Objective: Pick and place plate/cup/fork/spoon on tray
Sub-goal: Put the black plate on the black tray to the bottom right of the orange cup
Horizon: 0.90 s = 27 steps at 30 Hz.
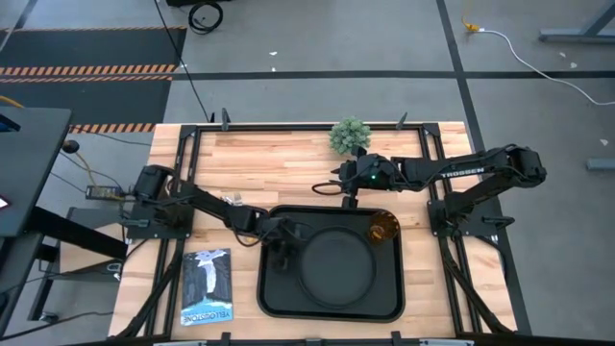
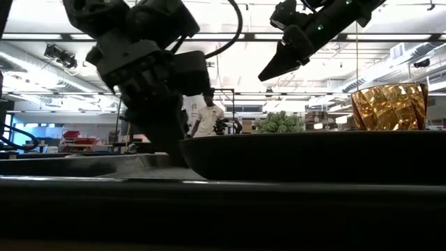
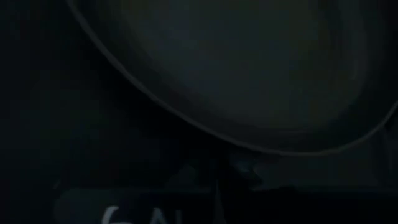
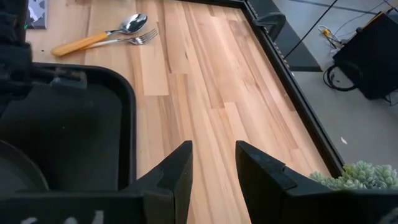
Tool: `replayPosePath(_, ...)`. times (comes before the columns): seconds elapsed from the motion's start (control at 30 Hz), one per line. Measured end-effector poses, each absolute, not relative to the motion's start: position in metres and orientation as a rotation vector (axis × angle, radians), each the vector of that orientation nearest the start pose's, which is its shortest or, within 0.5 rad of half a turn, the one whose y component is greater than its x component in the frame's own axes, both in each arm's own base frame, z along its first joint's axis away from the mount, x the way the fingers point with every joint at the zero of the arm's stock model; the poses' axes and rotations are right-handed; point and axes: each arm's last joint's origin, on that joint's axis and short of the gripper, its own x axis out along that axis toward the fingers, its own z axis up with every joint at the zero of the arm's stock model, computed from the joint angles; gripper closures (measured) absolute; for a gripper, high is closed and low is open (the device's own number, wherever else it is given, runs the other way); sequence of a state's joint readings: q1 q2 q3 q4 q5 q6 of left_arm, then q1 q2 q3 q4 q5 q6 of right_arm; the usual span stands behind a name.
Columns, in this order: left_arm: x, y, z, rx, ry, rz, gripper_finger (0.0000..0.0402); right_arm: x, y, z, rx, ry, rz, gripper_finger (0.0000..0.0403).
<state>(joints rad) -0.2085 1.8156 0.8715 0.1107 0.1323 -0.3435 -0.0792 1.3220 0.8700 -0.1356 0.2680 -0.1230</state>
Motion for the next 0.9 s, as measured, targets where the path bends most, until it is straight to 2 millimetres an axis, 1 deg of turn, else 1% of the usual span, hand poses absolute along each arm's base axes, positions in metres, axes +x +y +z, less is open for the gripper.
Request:
replayPosePath(0.27,0.343,-0.077,0.119,-0.279,0.845,-0.193,0.0388,0.279,-0.03,0.253,-0.174,0.614,-0.3,0.0275)
replayPosePath(0.4,0.344,-0.077,0.118,-0.275,0.837,-0.197,0.0388,0.279,-0.03,0.253,-0.174,0.614,-0.3,0.0275)
replayPosePath(0.7,0.347,-0.083,0.123,-0.2,0.762,-0.253,0.0388,0.279,-0.03,0.253,-0.16,0.612,-0.304,0.0275)
replayPosePath(0.9,0.347,-0.081,0.122,-0.197,0.768,-0.249,0.0388,0.279,-0.03,0.253,-0.16,0.613,-0.304,0.0275)
